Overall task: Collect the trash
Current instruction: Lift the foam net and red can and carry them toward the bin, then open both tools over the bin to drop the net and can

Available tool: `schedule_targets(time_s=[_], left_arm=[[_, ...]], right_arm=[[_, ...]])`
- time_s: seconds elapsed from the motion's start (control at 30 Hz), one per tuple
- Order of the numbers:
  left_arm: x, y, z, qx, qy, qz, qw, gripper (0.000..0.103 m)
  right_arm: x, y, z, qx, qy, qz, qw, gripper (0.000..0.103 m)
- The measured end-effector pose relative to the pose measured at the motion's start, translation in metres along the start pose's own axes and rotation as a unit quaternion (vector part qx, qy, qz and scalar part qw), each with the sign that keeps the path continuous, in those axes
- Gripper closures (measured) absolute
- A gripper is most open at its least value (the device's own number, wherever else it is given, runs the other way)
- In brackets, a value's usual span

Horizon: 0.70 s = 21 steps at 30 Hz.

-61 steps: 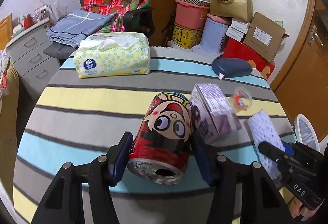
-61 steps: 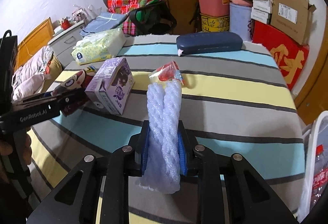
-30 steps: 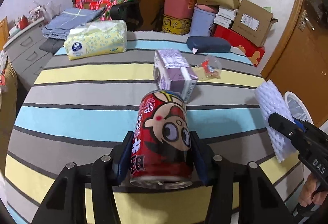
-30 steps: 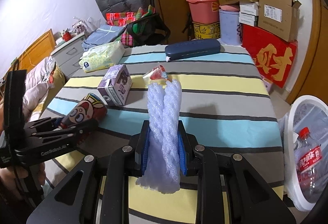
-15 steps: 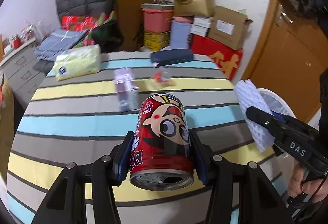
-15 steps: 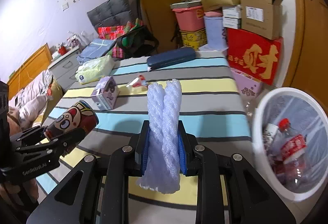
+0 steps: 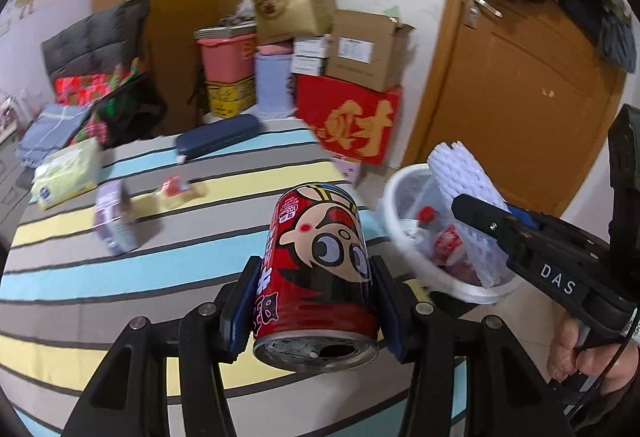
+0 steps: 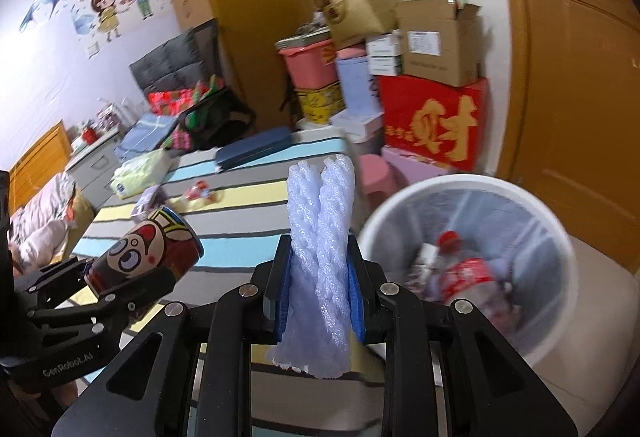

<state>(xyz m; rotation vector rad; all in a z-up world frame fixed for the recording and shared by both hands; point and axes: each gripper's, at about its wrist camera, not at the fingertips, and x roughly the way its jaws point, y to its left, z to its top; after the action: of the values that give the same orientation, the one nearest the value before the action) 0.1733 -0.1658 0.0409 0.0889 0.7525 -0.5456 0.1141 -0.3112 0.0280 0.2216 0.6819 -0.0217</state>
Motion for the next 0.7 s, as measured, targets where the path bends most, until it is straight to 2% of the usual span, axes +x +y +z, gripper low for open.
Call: schedule_targets(time_s=[0.43, 0.7], left_arm=[[0.033, -0.082, 0.012, 0.033, 0.013, -0.050, 0.9981, 0.050], [0.058, -0.118, 0.017, 0.048, 0.027, -0.072, 0.9959, 0.050]], right_arm=[[-0.015, -0.065, -0.008, 0.038, 0.003, -0.053, 0.998, 0.078], [-0.010, -0.101, -0.012, 0.056, 0.027, -0.072, 0.995, 0.078]])
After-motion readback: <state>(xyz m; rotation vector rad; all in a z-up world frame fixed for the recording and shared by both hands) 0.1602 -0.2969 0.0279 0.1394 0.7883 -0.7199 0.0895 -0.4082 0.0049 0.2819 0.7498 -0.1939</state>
